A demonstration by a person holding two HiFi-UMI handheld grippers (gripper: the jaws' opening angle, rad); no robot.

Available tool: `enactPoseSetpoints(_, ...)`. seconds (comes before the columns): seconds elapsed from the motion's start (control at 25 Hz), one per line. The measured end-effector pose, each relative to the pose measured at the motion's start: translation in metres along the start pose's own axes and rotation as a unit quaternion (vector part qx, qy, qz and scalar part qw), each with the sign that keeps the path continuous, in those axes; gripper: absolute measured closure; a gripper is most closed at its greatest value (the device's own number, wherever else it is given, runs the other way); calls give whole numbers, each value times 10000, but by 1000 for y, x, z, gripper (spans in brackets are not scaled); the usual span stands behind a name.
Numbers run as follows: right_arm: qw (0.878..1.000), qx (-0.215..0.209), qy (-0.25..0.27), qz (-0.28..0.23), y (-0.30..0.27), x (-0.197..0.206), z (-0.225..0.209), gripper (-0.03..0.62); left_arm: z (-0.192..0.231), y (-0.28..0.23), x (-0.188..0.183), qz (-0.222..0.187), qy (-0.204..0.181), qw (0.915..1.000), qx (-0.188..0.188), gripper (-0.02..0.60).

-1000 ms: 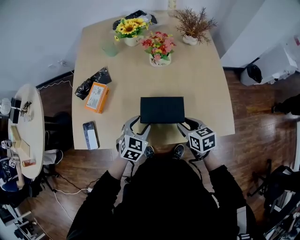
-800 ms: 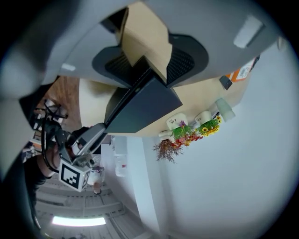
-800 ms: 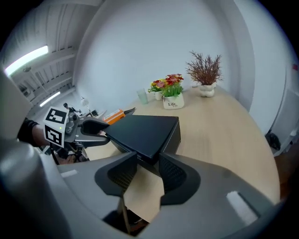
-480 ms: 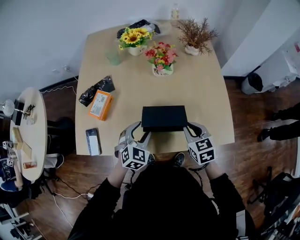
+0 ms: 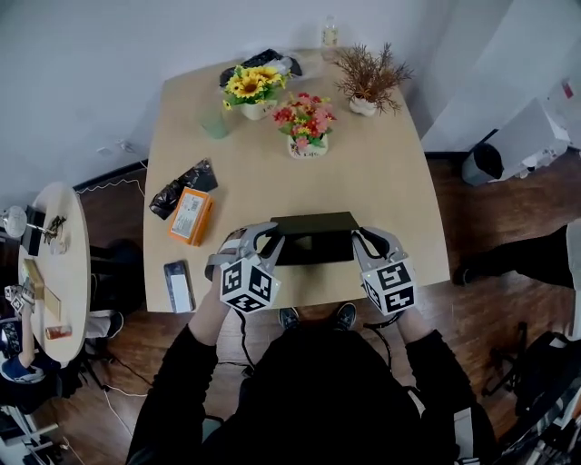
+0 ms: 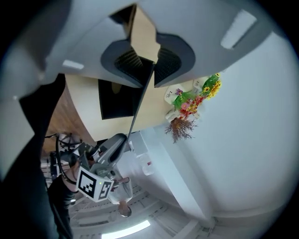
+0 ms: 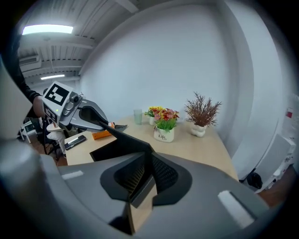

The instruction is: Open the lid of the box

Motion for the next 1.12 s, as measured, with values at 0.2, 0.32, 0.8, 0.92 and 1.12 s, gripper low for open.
enactPoseSetpoints(0.2,9996,-68,-197,-186,14,5,11,548,47,-11,-7,155,553,9867,1520,542)
enactPoseSetpoints(0.32,9995,-171,-267,-95,21,18,23,548,79,-25,-3,97,1315,9560,2619,545)
enactPoseSetpoints(0.8,9922,562,-1111,-1,53,47,21,549,135,-101,65,-1286,4734,7967,3529,538)
enactPoseSetpoints(0.92,9891,670,-1308,-61,53,44,22,549,135,-107,95,-1654,5525,7549,3123,515)
enactPoseSetpoints(1.12,9882,749,-1293,-324,56,23,24,549,125,-82,121,-1688,5853,7613,2221,509)
Point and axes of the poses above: the fingertips, and each gripper's own axes: y backward along the fingers, z to its left, x out of its underside, the point moved 7 cm from there along y, backward along the fingers, and after that the axes turned 6 degrees about z, right-handed, at the moved point
